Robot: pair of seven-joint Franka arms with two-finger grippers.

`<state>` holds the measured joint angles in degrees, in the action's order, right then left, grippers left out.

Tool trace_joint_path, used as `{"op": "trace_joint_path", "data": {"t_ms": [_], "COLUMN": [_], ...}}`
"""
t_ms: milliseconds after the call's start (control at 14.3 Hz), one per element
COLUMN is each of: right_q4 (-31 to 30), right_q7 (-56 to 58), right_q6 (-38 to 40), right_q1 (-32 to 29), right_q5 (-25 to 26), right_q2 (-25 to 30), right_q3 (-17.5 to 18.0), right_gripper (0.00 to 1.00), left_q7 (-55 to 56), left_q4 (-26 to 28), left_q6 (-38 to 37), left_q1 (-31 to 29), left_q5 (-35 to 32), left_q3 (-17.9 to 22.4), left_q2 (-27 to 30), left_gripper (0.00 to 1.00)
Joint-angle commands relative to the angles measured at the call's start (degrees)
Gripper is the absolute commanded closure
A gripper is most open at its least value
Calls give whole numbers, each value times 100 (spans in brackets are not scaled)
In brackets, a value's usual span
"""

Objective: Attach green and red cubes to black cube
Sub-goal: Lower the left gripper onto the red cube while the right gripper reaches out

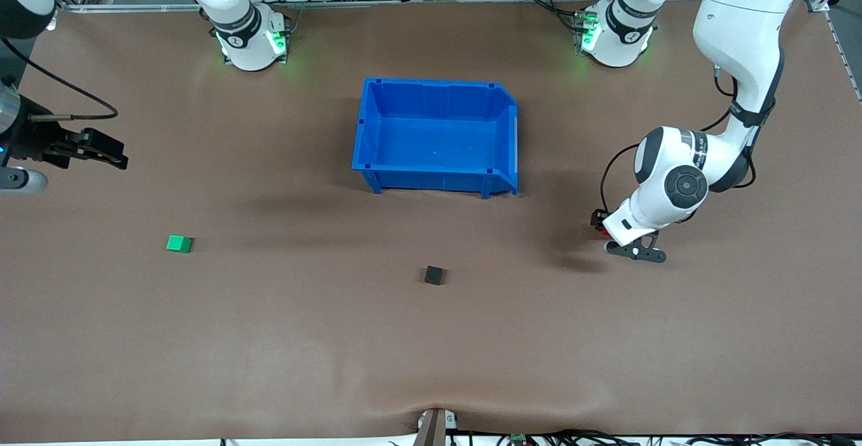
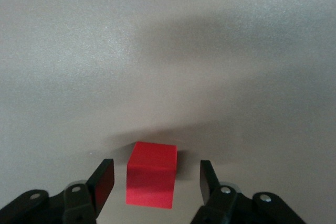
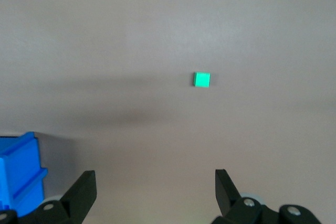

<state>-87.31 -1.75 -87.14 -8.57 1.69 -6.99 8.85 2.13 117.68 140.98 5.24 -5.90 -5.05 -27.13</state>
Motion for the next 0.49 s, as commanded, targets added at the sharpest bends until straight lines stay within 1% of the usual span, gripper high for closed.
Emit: {"op": "trace_joint_path", "data": {"t_ms": [0,209,419], "right_q4": [126,135,127], "right_q7": [-62,-62,-36], "right_q6": [153,153,118], "right_q1": [-267,-365,-628], "right_q5": [-19,42,60], "right_q2": [-567,-733,-1049], "right_q3": [90,82,82], "right_gripper": [0,0,0], "left_q7": [-37,-37,-46], "left_q4": [36,18,-87], "left_q6": [-9,-9,9], "left_q1": [12,29,82], "left_q5": [-131,-131,-139], "left_q3": [12,4,4], "left_q2": [24,15,-64], "left_gripper": [29,35,36]}}
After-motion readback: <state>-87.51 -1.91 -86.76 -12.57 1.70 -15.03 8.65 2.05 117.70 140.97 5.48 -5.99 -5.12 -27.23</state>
